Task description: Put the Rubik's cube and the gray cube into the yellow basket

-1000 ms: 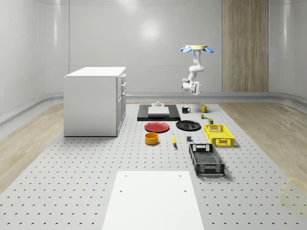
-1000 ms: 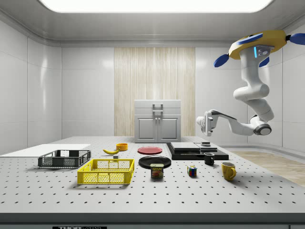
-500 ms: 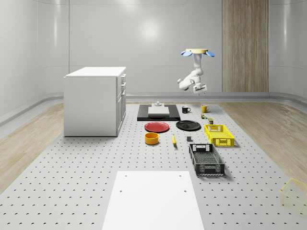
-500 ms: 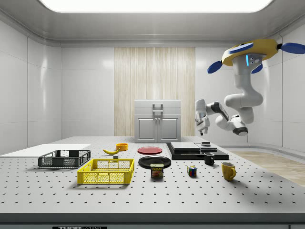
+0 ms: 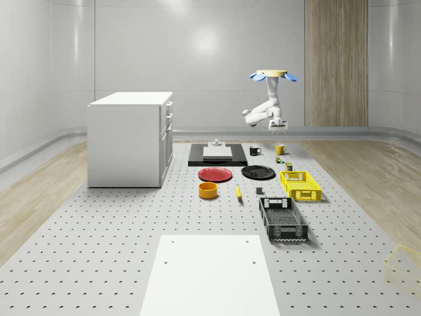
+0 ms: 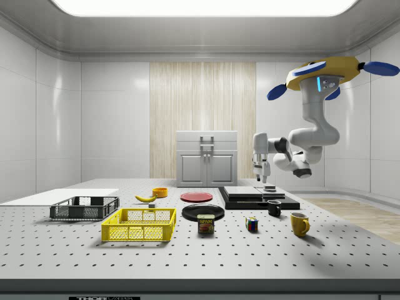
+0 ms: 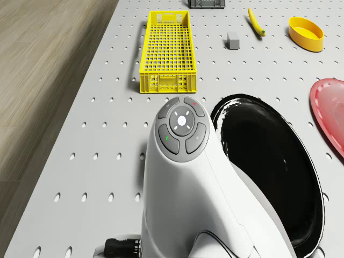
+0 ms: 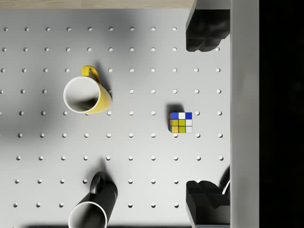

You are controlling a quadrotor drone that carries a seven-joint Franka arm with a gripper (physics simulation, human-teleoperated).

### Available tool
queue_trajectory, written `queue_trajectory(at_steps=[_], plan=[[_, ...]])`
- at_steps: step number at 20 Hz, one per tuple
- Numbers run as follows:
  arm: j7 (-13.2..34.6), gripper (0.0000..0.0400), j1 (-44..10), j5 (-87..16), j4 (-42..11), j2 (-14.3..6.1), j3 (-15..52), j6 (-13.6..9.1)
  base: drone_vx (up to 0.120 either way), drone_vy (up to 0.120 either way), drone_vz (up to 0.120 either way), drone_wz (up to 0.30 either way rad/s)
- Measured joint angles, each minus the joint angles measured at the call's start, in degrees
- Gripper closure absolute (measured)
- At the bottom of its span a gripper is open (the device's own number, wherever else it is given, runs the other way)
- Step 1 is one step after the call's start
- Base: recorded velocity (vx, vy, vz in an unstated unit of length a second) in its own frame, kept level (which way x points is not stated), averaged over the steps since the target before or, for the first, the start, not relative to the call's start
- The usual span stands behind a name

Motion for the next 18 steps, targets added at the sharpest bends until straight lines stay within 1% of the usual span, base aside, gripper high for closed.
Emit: queue_trajectory(at_steps=[9, 16, 18], plan=[[1.96, 0.0, -2.53, 0.83, 0.07, -3.07, 1.61, 1.5, 0.0, 0.0, -0.12, 0.0], [2.86, 0.0, -3.53, 1.88, 0.22, -5.21, 2.44, 3.24, 0.12, 0.0, -0.12, 0.0], [3.07, 0.0, -3.77, 2.19, 0.26, -5.8, 2.64, 3.75, 0.0, 0.0, -0.12, 0.0]])
